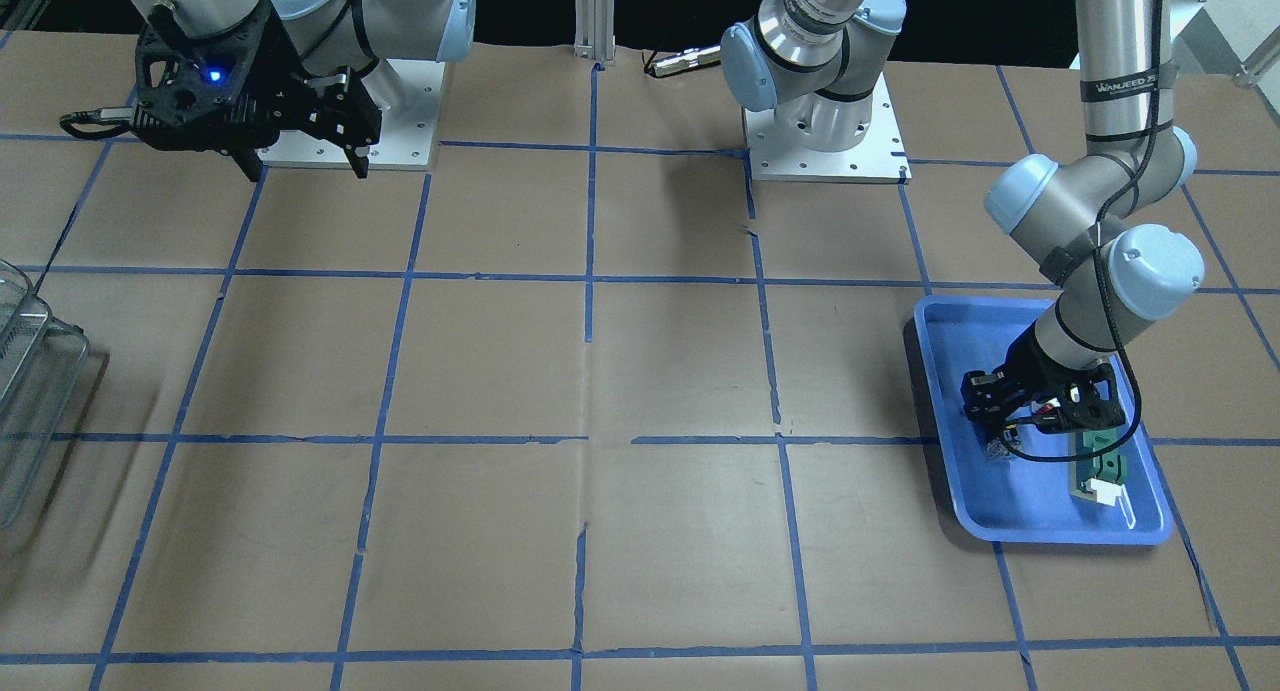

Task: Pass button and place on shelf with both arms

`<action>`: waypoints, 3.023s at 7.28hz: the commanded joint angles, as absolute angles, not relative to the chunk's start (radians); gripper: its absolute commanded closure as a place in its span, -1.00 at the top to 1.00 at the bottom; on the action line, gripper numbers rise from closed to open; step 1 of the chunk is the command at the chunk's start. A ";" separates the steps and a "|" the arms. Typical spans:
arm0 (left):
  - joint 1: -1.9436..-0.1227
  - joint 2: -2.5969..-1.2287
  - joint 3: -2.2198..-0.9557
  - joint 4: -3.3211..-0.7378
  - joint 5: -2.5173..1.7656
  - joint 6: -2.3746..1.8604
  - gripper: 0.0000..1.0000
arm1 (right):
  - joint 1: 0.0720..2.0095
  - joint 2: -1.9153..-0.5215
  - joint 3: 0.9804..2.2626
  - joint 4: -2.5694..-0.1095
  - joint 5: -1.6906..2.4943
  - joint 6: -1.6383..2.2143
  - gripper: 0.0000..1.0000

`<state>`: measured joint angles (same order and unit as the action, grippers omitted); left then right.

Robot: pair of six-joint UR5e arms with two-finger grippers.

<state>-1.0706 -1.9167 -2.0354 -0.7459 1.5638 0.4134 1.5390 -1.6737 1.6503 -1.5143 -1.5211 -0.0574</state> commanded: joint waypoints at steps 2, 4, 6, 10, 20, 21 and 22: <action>-1.088 -1.850 -2.031 -0.765 1.508 0.612 -0.47 | 1.423 -1.674 1.643 -1.520 -1.395 0.036 1.00; -1.106 -1.772 -2.025 -0.823 1.458 0.861 -0.62 | 1.407 -1.672 1.652 -1.520 -1.341 0.075 1.00; -1.181 -1.723 -1.991 -0.911 1.418 1.073 -0.90 | 1.405 -1.671 1.658 -1.520 -1.196 0.231 1.00; -1.504 -1.686 -1.905 -0.971 1.225 1.106 -1.00 | 1.367 -1.669 1.712 -1.517 -0.941 0.474 1.00; -1.894 -1.660 -1.723 -0.913 1.143 1.161 -1.00 | 1.305 -1.612 1.724 -1.536 -0.712 0.917 1.00; -1.901 -1.669 -1.698 -0.913 1.143 1.154 -1.00 | 1.307 -1.614 1.727 -1.526 -0.712 0.929 1.00; -1.916 -1.680 -1.683 -0.914 1.143 1.154 -1.00 | 1.308 -1.618 1.727 -1.525 -0.709 0.930 1.00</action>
